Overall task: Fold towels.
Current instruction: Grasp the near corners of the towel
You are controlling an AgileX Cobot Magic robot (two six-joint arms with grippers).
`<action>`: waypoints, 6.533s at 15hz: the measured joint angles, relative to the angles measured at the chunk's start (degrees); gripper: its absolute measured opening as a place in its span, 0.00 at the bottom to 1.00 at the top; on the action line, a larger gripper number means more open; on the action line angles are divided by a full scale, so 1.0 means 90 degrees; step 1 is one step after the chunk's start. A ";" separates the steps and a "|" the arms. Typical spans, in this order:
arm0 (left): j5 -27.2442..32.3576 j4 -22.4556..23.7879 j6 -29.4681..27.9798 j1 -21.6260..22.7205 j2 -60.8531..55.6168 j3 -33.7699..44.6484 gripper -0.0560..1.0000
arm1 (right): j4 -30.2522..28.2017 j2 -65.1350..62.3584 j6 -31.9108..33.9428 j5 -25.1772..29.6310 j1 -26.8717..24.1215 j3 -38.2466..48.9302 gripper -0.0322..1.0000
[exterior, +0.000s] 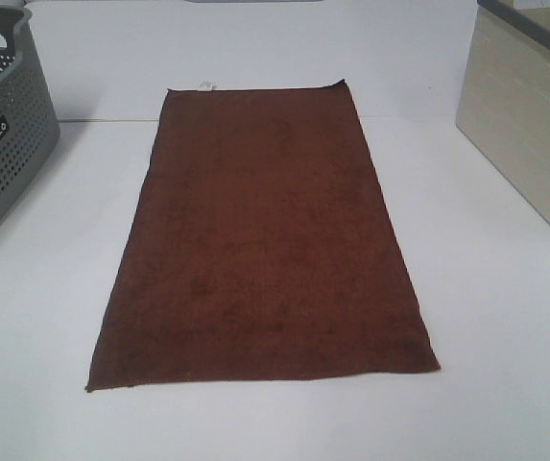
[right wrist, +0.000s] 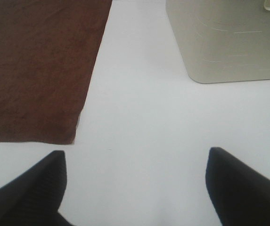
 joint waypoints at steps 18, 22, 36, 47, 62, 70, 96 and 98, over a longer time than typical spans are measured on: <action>0.0000 0.0000 0.0000 0.0000 0.0000 0.0000 0.69 | 0.0000 0.0000 0.0000 0.0000 0.0000 0.0000 0.77; 0.0000 0.0000 0.0000 0.0000 0.0000 0.0000 0.69 | 0.0000 0.0000 0.0000 0.0000 0.0000 0.0000 0.77; 0.0000 0.0000 0.0000 0.0000 0.0000 0.0000 0.69 | 0.0000 0.0000 0.0000 0.0000 0.0000 0.0000 0.77; 0.0000 0.0000 0.0000 0.0000 0.0000 0.0000 0.69 | 0.0000 0.0000 0.0000 0.0000 0.0000 0.0000 0.77; -0.0618 -0.0013 0.0000 0.0000 0.0293 -0.0121 0.69 | 0.0000 0.0325 0.0051 -0.0102 0.0000 -0.0032 0.77; -0.3832 -0.0904 -0.0146 0.0000 0.2998 0.0070 0.69 | 0.0013 0.3603 0.0471 -0.1235 0.0000 -0.0108 0.77; -0.3387 -0.8556 0.5921 -0.0579 1.2370 -0.1477 0.69 | 0.5774 1.1937 -0.4819 -0.3444 0.0694 -0.1674 0.76; -0.3374 -0.8677 0.5933 -0.0713 1.2446 -0.1560 0.69 | 0.5997 1.2000 -0.4768 -0.3514 0.0821 -0.1693 0.76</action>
